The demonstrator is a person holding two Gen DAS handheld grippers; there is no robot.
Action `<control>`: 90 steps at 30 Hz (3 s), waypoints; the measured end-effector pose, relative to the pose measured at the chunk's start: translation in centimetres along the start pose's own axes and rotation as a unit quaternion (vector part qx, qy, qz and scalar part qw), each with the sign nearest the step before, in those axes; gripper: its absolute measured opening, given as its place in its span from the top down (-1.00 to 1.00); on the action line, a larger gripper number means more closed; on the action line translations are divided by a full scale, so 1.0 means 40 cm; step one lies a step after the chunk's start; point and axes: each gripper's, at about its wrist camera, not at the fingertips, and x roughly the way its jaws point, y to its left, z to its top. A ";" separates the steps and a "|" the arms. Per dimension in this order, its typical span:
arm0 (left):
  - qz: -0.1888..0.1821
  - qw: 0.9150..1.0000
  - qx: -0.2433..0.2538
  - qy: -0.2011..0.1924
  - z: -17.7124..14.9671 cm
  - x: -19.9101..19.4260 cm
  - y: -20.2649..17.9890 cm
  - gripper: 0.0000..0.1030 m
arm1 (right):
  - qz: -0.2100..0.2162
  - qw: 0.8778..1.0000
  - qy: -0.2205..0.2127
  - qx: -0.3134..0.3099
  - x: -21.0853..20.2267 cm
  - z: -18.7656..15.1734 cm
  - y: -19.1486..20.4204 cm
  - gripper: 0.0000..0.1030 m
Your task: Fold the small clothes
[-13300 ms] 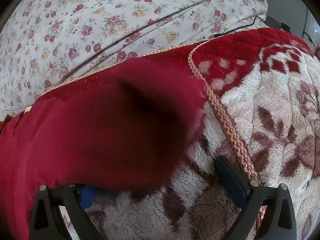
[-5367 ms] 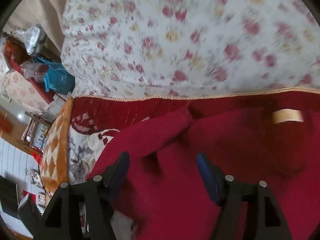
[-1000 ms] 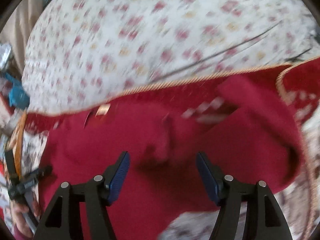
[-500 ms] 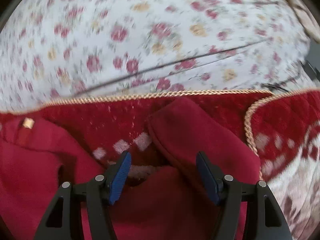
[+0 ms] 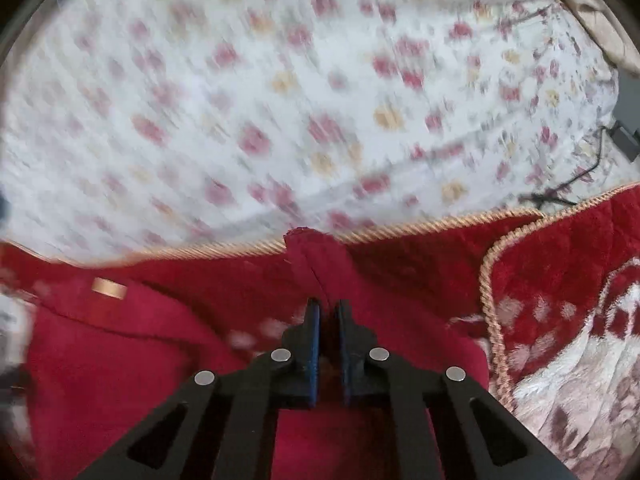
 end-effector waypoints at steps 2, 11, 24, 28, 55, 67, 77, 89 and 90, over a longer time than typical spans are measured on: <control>-0.004 1.000 -0.005 -0.010 0.002 -0.017 0.006 -0.90 | 0.067 0.998 -0.020 -0.003 -0.088 0.016 0.026 0.85; -0.022 0.999 -0.034 -0.036 0.006 -0.069 0.042 -0.90 | 0.245 0.965 -0.029 -0.092 -0.282 0.007 0.337 0.85; -0.079 0.992 -0.084 -0.044 0.030 -0.074 0.084 -0.90 | 0.271 0.950 0.082 -0.134 0.085 -0.208 0.734 0.42; -0.100 0.992 -0.063 -0.040 0.029 -0.068 0.044 -0.90 | 0.291 0.943 0.120 -0.106 0.108 -0.274 0.689 -0.03; -0.059 0.998 -0.009 -0.006 0.081 -0.014 -0.035 0.65 | 0.192 0.973 -0.061 0.110 -0.079 -0.283 0.121 -0.43; -0.067 0.997 0.027 0.012 0.059 0.015 -0.094 0.65 | 0.208 0.968 0.041 0.133 0.128 -0.182 0.162 0.08; -0.056 0.998 0.034 0.024 0.049 0.026 -0.104 0.41 | 0.087 0.992 0.042 0.086 0.130 -0.190 0.116 0.63; -0.026 0.999 0.048 0.000 0.033 0.002 -0.109 0.41 | 0.070 0.994 0.057 -0.056 -0.007 -0.316 0.229 0.39; -0.025 0.999 0.047 -0.011 0.036 -0.009 -0.109 0.41 | 0.075 0.994 0.063 -0.044 -0.017 -0.308 0.223 0.39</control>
